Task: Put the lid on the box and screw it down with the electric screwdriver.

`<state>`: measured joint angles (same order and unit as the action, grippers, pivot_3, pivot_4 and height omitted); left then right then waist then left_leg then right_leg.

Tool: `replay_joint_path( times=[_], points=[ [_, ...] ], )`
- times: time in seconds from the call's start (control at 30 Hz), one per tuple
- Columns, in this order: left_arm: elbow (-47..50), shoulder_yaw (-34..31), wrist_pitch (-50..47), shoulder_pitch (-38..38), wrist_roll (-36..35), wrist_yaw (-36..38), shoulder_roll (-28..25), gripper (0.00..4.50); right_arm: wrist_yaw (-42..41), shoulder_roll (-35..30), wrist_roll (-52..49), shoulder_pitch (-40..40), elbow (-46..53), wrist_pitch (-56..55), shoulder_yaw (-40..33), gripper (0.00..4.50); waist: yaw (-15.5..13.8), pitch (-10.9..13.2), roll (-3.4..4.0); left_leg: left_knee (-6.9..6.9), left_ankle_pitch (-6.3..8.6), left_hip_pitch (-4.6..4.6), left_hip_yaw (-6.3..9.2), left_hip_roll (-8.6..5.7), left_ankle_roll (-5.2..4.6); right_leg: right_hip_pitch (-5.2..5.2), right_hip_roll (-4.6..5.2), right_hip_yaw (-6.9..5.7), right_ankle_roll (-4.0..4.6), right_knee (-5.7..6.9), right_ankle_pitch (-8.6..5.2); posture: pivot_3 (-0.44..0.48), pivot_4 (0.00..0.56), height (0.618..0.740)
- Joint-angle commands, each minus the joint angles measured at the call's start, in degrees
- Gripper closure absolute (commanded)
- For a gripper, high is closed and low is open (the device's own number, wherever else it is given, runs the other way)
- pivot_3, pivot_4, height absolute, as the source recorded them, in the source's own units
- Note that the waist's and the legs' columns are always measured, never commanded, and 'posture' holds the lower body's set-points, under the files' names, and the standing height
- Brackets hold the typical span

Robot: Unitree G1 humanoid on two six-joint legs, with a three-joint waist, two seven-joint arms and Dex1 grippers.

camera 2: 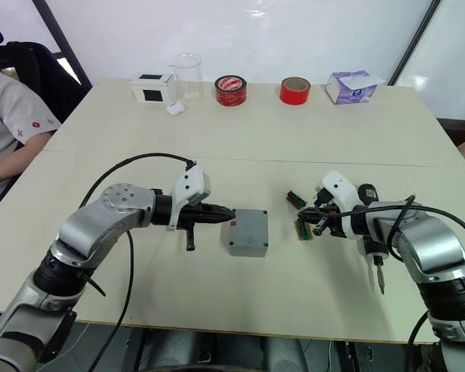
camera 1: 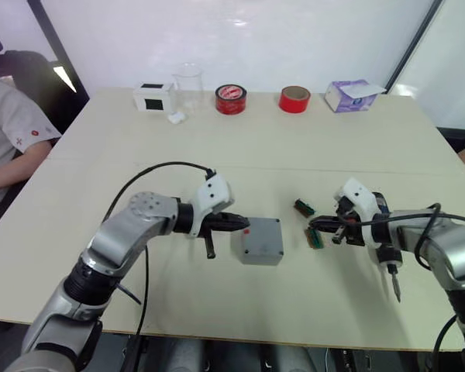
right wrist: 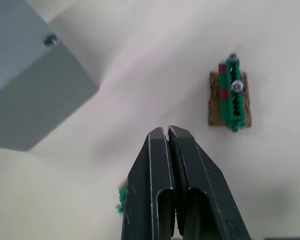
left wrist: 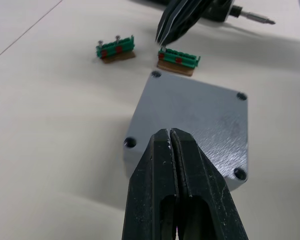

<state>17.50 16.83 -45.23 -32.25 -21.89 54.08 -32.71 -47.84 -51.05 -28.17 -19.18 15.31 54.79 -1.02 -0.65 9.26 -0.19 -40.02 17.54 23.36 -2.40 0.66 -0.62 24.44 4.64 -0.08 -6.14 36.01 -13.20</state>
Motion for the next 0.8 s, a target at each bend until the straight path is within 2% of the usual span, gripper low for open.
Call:
replay_joint_path(
  times=[0.03,0.33,0.8],
  points=[
    [-0.3,-3.0,2.0,-0.4,-0.7,0.8,-1.1,4.50,-0.3,-1.0,-2.2,-3.3,3.3,1.1,-3.4,4.47,0.1,0.0,0.00,0.00,0.00,0.00,0.00,0.00,0.00,0.00,0.00,0.00,0.00,0.00,0.00,0.000,0.150,0.740],
    [-1.5,-5.1,2.5,0.8,-0.7,1.6,-4.2,4.50,1.8,5.5,-6.6,-9.0,8.0,4.6,-0.3,4.47,0.0,0.0,0.00,0.01,0.00,0.00,0.02,0.02,0.00,0.00,-0.01,-0.01,0.00,0.00,0.00,0.000,0.150,0.740],
    [0.6,-4.9,1.3,2.0,-1.2,0.2,-4.2,4.50,2.0,6.4,-5.3,-7.7,7.3,3.4,3.4,4.47,0.0,0.0,-0.01,0.00,0.00,0.01,0.01,0.00,0.00,0.00,0.02,-0.01,0.00,0.01,0.00,0.000,0.150,0.740]
  ],
)
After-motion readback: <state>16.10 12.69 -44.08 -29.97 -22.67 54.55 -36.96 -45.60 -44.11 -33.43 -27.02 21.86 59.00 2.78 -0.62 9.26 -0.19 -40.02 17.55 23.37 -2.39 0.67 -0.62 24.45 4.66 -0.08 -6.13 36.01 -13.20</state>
